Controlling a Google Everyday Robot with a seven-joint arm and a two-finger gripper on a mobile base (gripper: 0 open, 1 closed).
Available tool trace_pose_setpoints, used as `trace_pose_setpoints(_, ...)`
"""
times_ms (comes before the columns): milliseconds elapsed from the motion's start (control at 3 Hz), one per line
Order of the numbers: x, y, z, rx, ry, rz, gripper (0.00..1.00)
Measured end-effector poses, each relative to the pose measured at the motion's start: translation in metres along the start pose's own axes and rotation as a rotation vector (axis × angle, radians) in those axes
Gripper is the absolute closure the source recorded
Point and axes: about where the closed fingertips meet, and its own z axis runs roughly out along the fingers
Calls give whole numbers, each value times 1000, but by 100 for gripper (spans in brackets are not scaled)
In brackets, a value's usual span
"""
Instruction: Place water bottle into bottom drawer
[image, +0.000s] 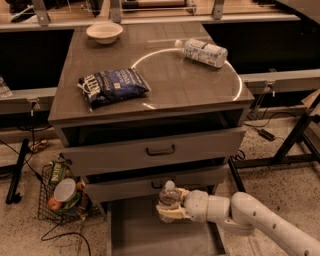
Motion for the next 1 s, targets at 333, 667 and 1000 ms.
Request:
trace_pose_setpoints(333, 0, 0, 0, 0, 0, 0, 100)
trace_pose_setpoints(667, 19, -1, -3, 22, 51, -30, 100)
trace_pose_setpoints(1000, 69, -12, -15, 66, 149, -89, 100)
